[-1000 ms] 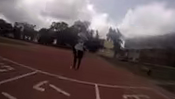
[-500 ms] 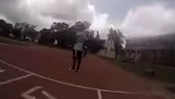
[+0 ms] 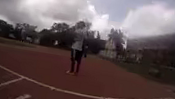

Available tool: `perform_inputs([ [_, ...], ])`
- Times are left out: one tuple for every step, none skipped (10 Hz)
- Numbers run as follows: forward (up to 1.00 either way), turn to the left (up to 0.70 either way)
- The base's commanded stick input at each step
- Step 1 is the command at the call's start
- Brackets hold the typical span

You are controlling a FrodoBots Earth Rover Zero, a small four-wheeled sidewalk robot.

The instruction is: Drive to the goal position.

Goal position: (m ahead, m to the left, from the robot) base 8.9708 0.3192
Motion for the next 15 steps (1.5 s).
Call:
perform_inputs([
  [0.70,-0.35],
  [0.70,-0.35],
  [0.70,-0.35],
  [0.70,-0.35],
  [0.70,-0.35],
  [0.70,-0.35],
  [0.70,-0.35],
  [0.70,-0.35],
  [0.70,-0.35],
  [0.70,0.00],
  [0.70,0.00],
  [0.70,0.00],
  [0.70,0.00],
  [0.70,0.00],
  [0.70,0.00],
])
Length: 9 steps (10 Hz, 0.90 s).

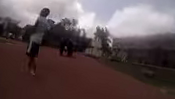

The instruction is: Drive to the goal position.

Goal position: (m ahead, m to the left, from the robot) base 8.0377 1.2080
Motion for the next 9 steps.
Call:
perform_inputs([
  [0.70,0.00],
  [0.70,0.00],
  [0.70,0.00],
  [0.70,0.00],
  [0.70,0.00],
  [0.70,0.00],
  [0.70,0.00],
  [0.70,0.00],
  [0.70,0.00],
])
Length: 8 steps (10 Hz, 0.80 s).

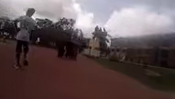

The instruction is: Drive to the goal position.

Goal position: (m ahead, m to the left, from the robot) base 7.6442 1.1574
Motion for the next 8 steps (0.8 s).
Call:
perform_inputs([
  [0.70,0.00],
  [0.70,0.00],
  [0.70,0.00],
  [0.70,0.00],
  [0.70,0.00],
  [0.70,0.00],
  [0.70,0.00],
  [0.70,0.00],
])
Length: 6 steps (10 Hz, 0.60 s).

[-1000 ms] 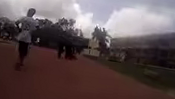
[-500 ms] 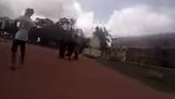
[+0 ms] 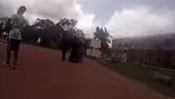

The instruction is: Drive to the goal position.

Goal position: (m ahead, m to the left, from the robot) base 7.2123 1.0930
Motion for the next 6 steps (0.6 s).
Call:
perform_inputs([
  [0.70,0.00],
  [0.70,0.00],
  [0.70,0.00],
  [0.70,0.00],
  [0.70,0.00],
  [0.70,0.00],
])
